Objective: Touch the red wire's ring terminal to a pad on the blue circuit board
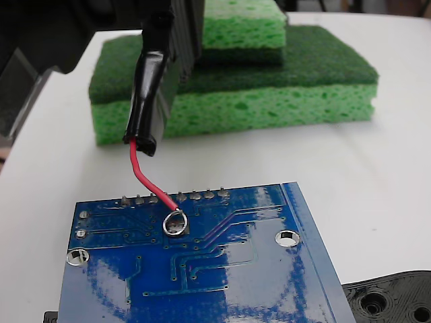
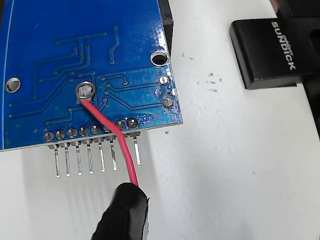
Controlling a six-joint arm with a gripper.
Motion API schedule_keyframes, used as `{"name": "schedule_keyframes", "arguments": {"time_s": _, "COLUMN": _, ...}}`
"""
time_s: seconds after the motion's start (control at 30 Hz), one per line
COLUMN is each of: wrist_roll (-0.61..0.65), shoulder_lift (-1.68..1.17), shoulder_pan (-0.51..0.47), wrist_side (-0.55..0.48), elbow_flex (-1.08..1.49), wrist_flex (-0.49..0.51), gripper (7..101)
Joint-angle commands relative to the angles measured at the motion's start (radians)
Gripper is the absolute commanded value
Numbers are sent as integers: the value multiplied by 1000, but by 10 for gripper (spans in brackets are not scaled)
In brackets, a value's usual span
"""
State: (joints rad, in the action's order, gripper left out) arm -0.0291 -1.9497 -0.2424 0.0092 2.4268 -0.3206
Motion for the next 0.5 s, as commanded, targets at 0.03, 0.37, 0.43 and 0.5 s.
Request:
{"name": "schedule_keyframes", "arguments": {"time_s": 0.03, "wrist_roll": 0, "shoulder_lift": -6, "shoulder_pan": 0, "wrist_side": -2, "elbow_flex": -5, "wrist_flex": 0, "gripper": 1003}}
{"name": "schedule_keyframes", "arguments": {"time_s": 0.37, "wrist_roll": 0, "shoulder_lift": -3, "shoulder_pan": 2, "wrist_side": -3, "elbow_flex": -2, "wrist_flex": 8, "gripper": 1003}}
{"name": "schedule_keyframes", "arguments": {"time_s": 0.43, "wrist_roll": 2, "shoulder_lift": -2, "shoulder_pan": 2, "wrist_side": -3, "elbow_flex": -5, "wrist_flex": 6, "gripper": 1003}}
{"name": "schedule_keyframes", "arguments": {"time_s": 0.5, "wrist_roll": 3, "shoulder_lift": -2, "shoulder_pan": 2, "wrist_side": -5, "elbow_flex": -6, "wrist_flex": 6, "gripper": 1003}}
